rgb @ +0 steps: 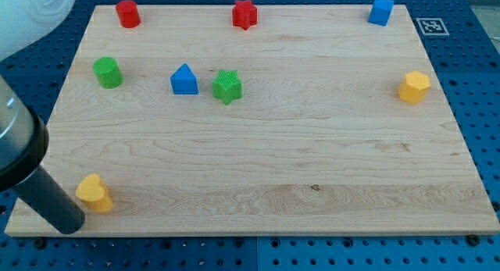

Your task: Point your arm at blue triangle

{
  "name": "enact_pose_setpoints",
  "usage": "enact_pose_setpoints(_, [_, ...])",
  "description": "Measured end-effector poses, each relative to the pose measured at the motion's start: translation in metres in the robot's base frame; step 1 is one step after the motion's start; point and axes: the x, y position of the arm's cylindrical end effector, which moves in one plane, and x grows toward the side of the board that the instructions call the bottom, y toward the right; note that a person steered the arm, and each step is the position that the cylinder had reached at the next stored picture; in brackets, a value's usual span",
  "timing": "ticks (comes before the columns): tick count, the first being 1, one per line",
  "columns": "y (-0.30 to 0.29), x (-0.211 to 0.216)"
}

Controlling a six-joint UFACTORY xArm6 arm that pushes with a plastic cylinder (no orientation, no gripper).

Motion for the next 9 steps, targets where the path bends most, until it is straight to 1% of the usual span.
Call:
enact_pose_setpoints(1, [0.0, 0.0])
enact_pose_setpoints(2, [0.023, 0.0])
enact_pose_setpoints(4, [0.106, 0.001])
enact_pose_setpoints(5, [0.129, 0.0])
enact_pose_setpoints(9, [0.129, -0.005])
